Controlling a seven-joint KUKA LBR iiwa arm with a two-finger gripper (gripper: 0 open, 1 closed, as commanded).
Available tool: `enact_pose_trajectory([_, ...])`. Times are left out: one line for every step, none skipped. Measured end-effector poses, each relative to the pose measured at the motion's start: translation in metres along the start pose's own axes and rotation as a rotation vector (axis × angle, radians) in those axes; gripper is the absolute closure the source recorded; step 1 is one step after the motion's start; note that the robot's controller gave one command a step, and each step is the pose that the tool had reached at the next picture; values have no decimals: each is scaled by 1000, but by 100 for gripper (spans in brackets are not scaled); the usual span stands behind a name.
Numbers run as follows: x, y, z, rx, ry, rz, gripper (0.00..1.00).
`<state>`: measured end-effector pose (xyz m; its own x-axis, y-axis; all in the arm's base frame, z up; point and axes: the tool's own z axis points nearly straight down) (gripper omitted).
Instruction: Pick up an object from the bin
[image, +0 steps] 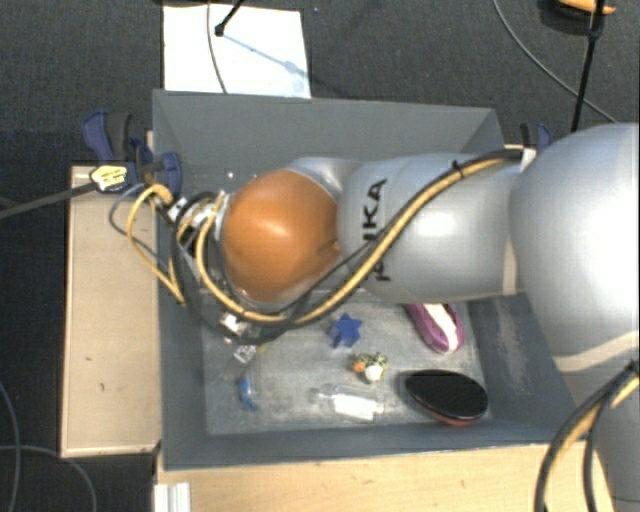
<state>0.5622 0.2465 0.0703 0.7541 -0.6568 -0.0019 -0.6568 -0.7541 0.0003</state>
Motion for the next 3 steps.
enact_pose_trajectory([0, 0, 0, -1, -1, 7, 100])
enact_pose_trajectory([0, -1, -8, 3, -1, 14, 100])
enact_pose_trajectory([0, -3, -86, 9, 4, 22, 100])
